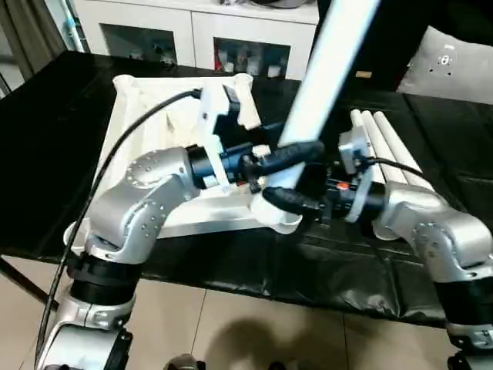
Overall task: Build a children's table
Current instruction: Pick table leg
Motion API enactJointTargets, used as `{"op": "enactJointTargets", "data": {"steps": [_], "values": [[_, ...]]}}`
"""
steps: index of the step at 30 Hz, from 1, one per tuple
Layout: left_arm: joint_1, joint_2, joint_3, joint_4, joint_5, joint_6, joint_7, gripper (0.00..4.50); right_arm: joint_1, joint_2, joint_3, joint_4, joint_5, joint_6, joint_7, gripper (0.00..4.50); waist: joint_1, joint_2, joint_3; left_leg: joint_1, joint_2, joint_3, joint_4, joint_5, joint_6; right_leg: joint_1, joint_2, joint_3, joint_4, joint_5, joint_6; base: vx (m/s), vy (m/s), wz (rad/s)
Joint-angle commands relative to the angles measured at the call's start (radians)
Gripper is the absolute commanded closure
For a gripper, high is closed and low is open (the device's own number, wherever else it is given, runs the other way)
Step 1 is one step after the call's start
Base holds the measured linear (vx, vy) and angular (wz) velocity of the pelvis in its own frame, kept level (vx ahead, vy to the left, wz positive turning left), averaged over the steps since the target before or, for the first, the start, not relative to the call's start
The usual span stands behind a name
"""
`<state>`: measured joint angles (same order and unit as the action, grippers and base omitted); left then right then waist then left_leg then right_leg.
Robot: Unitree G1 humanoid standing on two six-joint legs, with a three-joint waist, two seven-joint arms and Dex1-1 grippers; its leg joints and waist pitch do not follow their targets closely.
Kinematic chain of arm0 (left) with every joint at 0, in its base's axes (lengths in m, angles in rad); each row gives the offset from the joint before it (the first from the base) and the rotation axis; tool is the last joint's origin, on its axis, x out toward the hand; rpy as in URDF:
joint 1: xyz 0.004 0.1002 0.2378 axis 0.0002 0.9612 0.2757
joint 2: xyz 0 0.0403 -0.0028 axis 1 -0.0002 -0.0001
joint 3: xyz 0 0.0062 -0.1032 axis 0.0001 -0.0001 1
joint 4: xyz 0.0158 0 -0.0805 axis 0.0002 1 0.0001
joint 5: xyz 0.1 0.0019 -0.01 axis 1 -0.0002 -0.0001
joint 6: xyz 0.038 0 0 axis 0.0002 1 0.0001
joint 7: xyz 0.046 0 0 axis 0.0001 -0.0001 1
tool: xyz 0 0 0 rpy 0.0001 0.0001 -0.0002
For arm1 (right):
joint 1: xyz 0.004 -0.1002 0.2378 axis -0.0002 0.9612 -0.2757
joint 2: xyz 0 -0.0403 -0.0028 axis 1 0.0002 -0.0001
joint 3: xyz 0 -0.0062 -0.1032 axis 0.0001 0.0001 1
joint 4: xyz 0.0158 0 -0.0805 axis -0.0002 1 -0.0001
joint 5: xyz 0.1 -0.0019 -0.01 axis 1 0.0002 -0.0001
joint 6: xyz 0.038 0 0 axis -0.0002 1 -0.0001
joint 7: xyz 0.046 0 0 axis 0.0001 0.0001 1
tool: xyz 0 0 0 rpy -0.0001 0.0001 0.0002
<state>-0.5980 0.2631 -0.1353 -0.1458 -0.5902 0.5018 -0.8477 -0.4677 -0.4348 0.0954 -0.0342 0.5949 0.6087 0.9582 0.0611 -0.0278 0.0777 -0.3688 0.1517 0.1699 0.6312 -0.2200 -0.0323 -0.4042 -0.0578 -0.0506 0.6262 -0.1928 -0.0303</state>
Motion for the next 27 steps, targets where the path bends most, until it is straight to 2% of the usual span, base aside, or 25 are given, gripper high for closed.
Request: {"op": "enactJointTargets", "data": {"steps": [1,7,8,11,13,18,20,22,27], "values": [[0.000,-0.011,-0.025,-0.034,0.013,-0.014,-0.015,2.63,-0.014,0.002,0.009,0.001,-0.010,-0.009,0.020,0.34,0.003,-0.016,-0.078,0.003,0.072,-0.021,-0.075,-0.021,0.046,0.062,-0.091,0.054,-0.068,-0.164,-0.196,0.000,0.000,0.00],[0.003,-0.018,-0.033,-0.023,0.030,-0.030,-0.010,2.63,-0.010,0.006,0.021,-0.003,0.009,-0.005,0.047,0.87,0.004,-0.017,-0.078,0.003,0.072,-0.021,-0.074,-0.021,0.048,0.063,-0.091,0.054,-0.068,-0.158,-0.198,0.000,0.000,0.00],[0.004,-0.018,-0.033,-0.023,0.030,-0.031,-0.009,2.63,-0.009,0.008,0.018,-0.003,0.012,-0.003,0.047,1.11,0.004,-0.017,-0.078,0.003,0.072,-0.021,-0.074,-0.023,0.047,0.063,-0.091,0.054,-0.068,-0.160,-0.198,0.000,0.000,0.00],[0.006,-0.019,-0.032,-0.023,0.028,-0.033,-0.006,2.63,-0.006,0.018,0.004,-0.004,0.023,0.002,0.045,1.20,0.004,-0.017,-0.078,0.004,0.071,-0.021,-0.074,-0.022,0.046,0.063,-0.091,0.054,-0.067,-0.155,-0.200,0.000,0.000,0.00],[0.009,-0.022,-0.033,-0.021,0.033,-0.037,-0.002,2.63,-0.006,0.023,-0.009,-0.004,0.033,0.009,0.044,1.61,0.003,-0.013,-0.077,0.003,0.072,-0.021,-0.075,-0.021,0.047,0.063,-0.090,0.054,-0.067,-0.150,-0.202,0.000,0.000,0.00],[0.017,-0.033,-0.026,-0.019,0.035,-0.042,0.014,2.63,-0.002,0.021,-0.017,-0.008,0.037,0.012,0.047,1.88,0.004,-0.014,-0.078,0.003,0.072,-0.021,-0.074,-0.020,0.047,0.064,-0.090,0.054,-0.066,-0.144,-0.204,0.000,0.000,0.00],[0.020,-0.033,-0.021,-0.010,0.035,-0.045,0.021,2.63,0.002,0.016,-0.019,-0.010,0.034,0.012,0.043,1.92,0.003,-0.015,-0.076,0.003,0.071,-0.021,-0.075,-0.022,0.046,0.064,-0.090,0.054,-0.067,-0.145,-0.204,0.000,0.000,0.00],[0.023,-0.031,-0.016,-0.004,0.037,-0.044,0.027,2.63,0.001,0.015,-0.026,-0.011,0.052,0.036,0.041,1.57,0.003,-0.013,-0.075,0.004,0.071,-0.022,-0.075,-0.023,0.046,0.063,-0.089,0.054,-0.067,-0.150,-0.204,0.000,0.000,0.00],[0.029,-0.027,-0.008,0.009,0.034,-0.033,0.032,2.64,0.000,0.003,-0.037,-0.014,0.058,0.041,0.044,1.43,0.004,-0.014,-0.075,0.005,0.070,-0.021,-0.075,-0.025,0.046,0.063,-0.089,0.054,-0.069,-0.154,-0.201,0.000,0.000,0.00]]}}
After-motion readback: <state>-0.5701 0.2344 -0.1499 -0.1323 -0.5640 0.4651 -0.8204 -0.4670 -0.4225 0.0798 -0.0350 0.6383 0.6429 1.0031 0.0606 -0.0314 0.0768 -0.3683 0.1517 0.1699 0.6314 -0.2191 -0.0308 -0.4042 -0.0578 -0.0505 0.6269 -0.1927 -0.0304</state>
